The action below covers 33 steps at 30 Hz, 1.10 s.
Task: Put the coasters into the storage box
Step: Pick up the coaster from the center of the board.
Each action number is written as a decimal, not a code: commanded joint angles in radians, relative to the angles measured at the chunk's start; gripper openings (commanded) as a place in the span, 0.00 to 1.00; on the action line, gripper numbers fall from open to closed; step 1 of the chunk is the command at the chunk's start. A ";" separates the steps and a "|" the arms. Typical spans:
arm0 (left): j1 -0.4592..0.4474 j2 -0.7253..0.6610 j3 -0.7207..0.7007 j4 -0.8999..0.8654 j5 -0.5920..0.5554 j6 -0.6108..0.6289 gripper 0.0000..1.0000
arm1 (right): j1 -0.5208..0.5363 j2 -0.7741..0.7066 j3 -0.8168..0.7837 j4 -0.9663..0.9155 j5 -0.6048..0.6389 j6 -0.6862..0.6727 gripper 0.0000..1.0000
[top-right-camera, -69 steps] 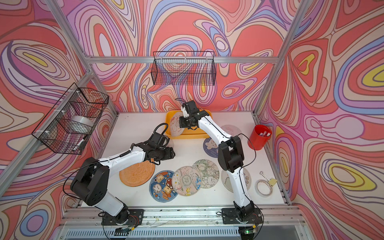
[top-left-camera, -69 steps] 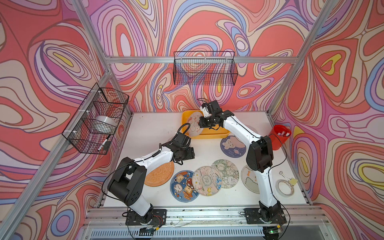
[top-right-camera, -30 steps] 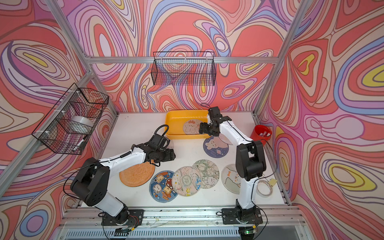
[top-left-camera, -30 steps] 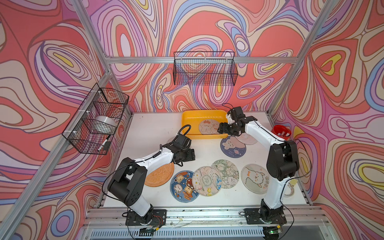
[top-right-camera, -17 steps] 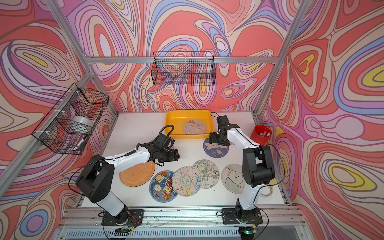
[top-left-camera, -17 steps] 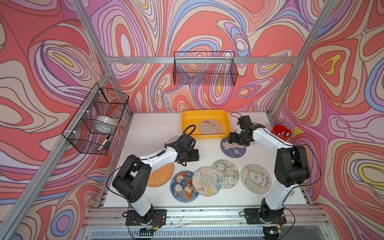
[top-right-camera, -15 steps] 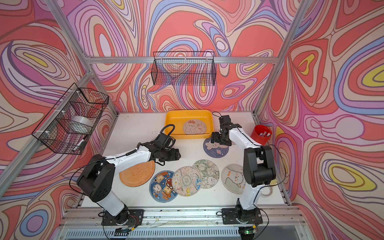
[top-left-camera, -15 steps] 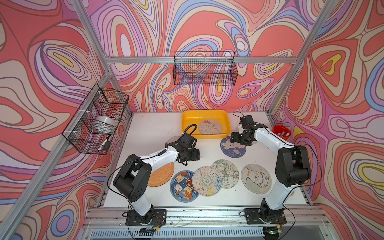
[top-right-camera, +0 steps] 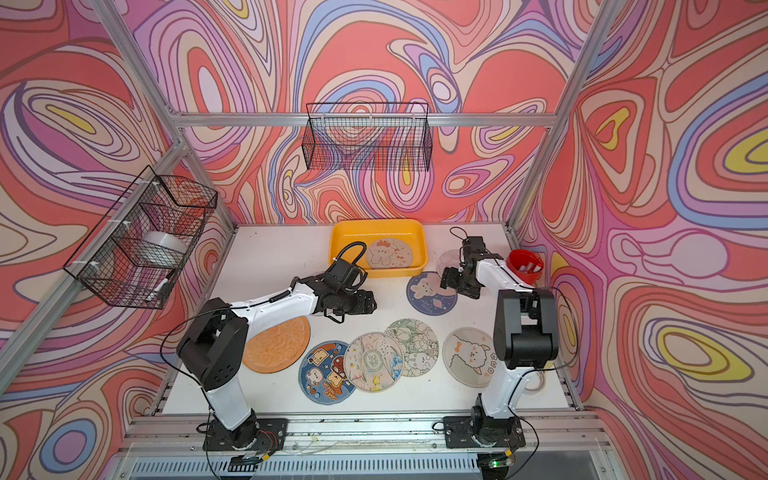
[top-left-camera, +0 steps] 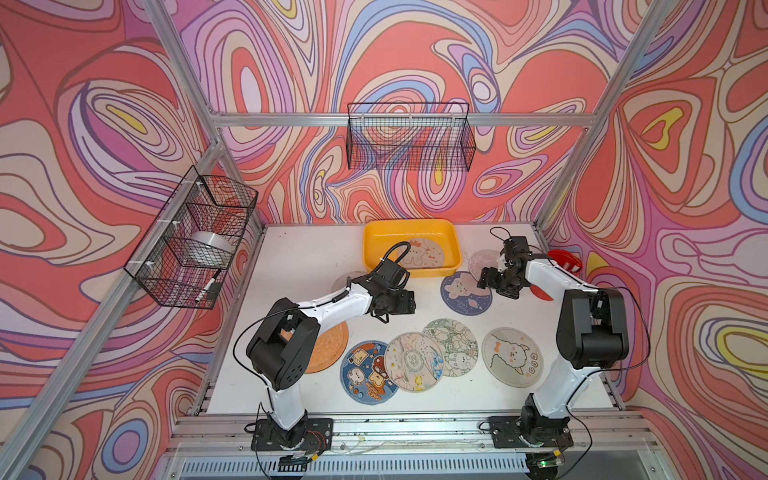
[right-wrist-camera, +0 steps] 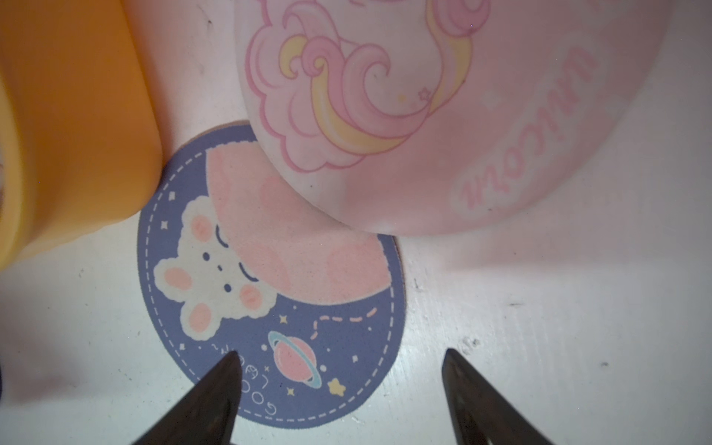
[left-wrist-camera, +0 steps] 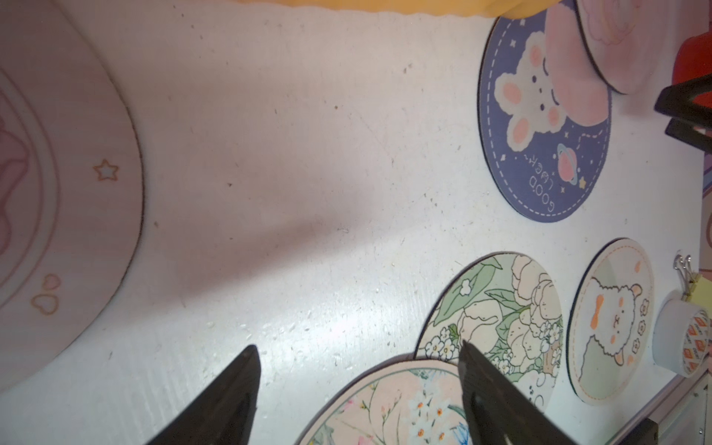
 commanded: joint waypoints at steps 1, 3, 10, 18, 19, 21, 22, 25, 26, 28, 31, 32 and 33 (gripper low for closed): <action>-0.010 0.033 0.044 -0.022 0.009 0.016 0.82 | -0.020 0.029 -0.023 0.036 -0.056 0.008 0.82; -0.014 0.052 0.066 -0.022 0.013 0.016 0.82 | -0.035 0.045 -0.030 0.048 -0.084 0.009 0.82; -0.026 0.100 0.126 -0.027 0.021 0.022 0.82 | -0.051 0.090 -0.034 0.062 -0.122 0.008 0.80; -0.028 0.119 0.141 -0.032 0.029 0.025 0.82 | -0.054 0.130 -0.036 0.096 -0.149 0.002 0.80; -0.028 0.121 0.141 -0.032 0.029 0.026 0.82 | -0.054 0.138 -0.034 0.099 -0.152 -0.002 0.80; -0.028 0.121 0.141 -0.034 0.029 0.027 0.82 | -0.054 0.153 -0.029 0.103 -0.155 -0.005 0.80; -0.028 0.121 0.139 -0.034 0.028 0.027 0.82 | -0.054 0.158 -0.027 0.104 -0.155 -0.007 0.80; -0.028 0.118 0.136 -0.036 0.028 0.027 0.82 | -0.054 0.169 -0.022 0.101 -0.171 -0.014 0.80; -0.028 0.118 0.136 -0.037 0.027 0.027 0.82 | -0.054 0.166 -0.025 0.098 -0.181 -0.018 0.79; -0.027 0.119 0.138 -0.036 0.028 0.026 0.82 | -0.053 0.158 -0.028 0.087 -0.200 -0.024 0.78; -0.028 0.121 0.139 -0.035 0.029 0.024 0.82 | -0.054 0.134 -0.046 0.071 -0.219 -0.031 0.76; -0.028 0.123 0.139 -0.035 0.029 0.024 0.82 | -0.054 0.127 -0.055 0.067 -0.224 -0.034 0.75; -0.028 0.124 0.141 -0.033 0.029 0.024 0.82 | -0.054 0.121 -0.062 0.064 -0.227 -0.035 0.74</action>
